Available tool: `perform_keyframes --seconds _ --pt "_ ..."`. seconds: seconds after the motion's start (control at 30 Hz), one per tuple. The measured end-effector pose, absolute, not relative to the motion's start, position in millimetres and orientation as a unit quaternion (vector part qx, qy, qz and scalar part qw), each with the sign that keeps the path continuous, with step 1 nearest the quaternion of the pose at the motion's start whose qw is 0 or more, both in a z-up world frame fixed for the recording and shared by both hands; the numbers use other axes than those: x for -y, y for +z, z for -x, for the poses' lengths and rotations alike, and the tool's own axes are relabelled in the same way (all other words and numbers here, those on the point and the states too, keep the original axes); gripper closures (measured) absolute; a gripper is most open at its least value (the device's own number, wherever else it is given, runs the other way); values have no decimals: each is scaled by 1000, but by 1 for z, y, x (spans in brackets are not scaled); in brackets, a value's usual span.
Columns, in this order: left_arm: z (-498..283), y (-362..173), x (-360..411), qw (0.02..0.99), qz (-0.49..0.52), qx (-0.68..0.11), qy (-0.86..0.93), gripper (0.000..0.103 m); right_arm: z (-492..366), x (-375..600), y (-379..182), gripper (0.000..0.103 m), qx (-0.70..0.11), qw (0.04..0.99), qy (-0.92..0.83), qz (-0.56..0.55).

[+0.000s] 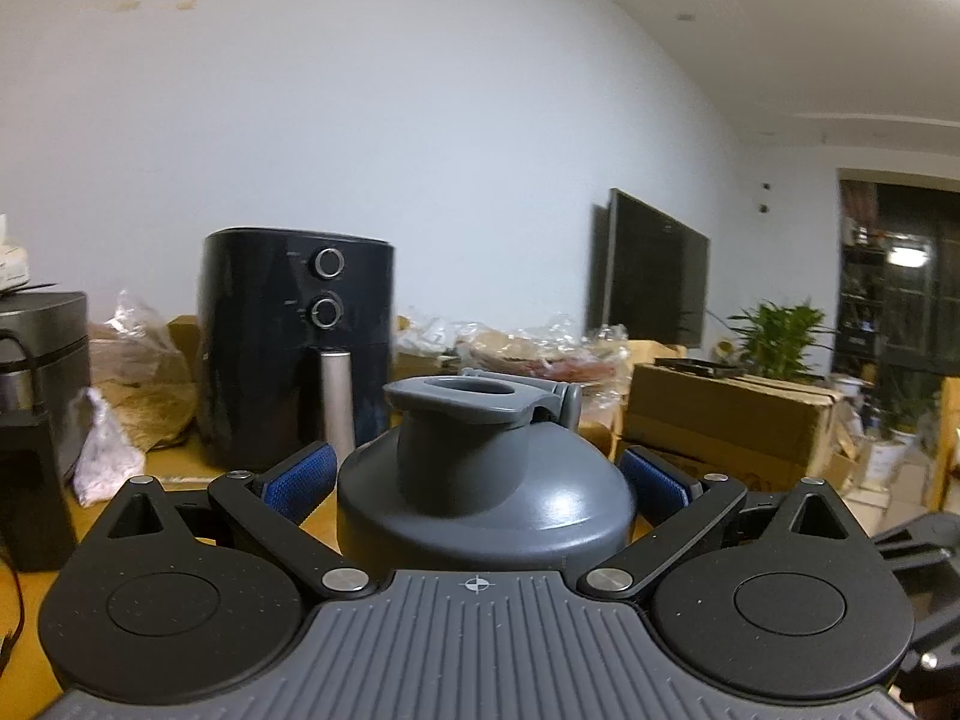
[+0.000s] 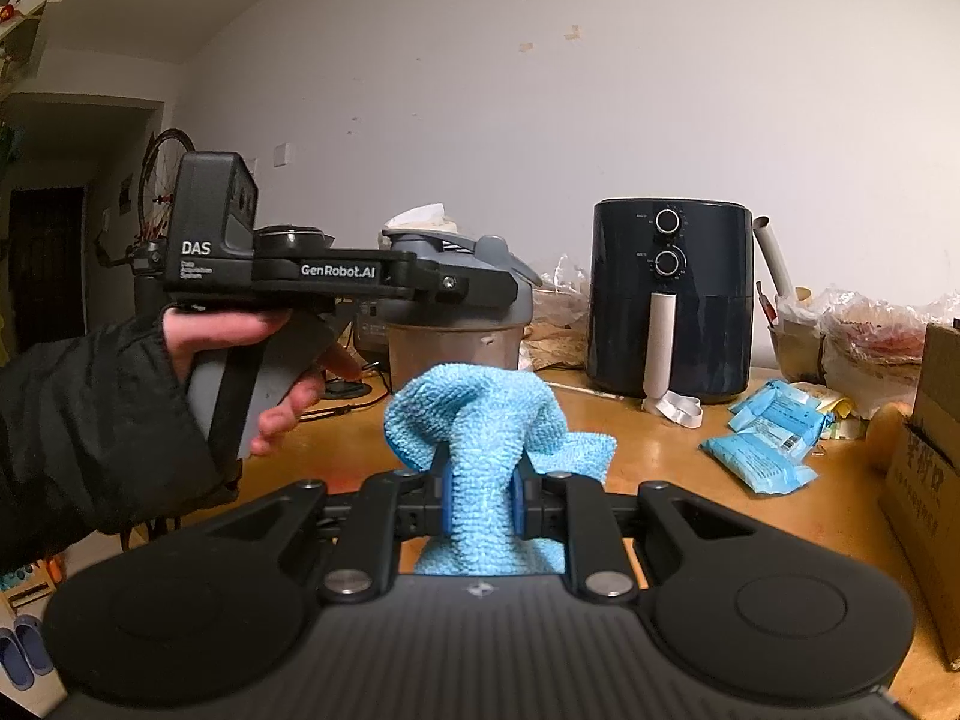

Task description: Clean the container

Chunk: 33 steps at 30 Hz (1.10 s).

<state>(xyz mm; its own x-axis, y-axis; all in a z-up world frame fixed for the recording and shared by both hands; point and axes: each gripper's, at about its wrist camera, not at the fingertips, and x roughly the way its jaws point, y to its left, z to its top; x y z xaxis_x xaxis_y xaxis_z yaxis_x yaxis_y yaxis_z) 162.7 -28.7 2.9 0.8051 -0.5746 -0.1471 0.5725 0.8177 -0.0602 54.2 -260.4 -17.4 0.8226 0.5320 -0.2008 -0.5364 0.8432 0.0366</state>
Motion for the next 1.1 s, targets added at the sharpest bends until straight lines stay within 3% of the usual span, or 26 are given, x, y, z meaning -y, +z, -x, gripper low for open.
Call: perform_keyframes --seconds 1.1 --pt "-156 12 105 996 10 -87 17 0 -53 269 -22 86 -111 956 272 -6"
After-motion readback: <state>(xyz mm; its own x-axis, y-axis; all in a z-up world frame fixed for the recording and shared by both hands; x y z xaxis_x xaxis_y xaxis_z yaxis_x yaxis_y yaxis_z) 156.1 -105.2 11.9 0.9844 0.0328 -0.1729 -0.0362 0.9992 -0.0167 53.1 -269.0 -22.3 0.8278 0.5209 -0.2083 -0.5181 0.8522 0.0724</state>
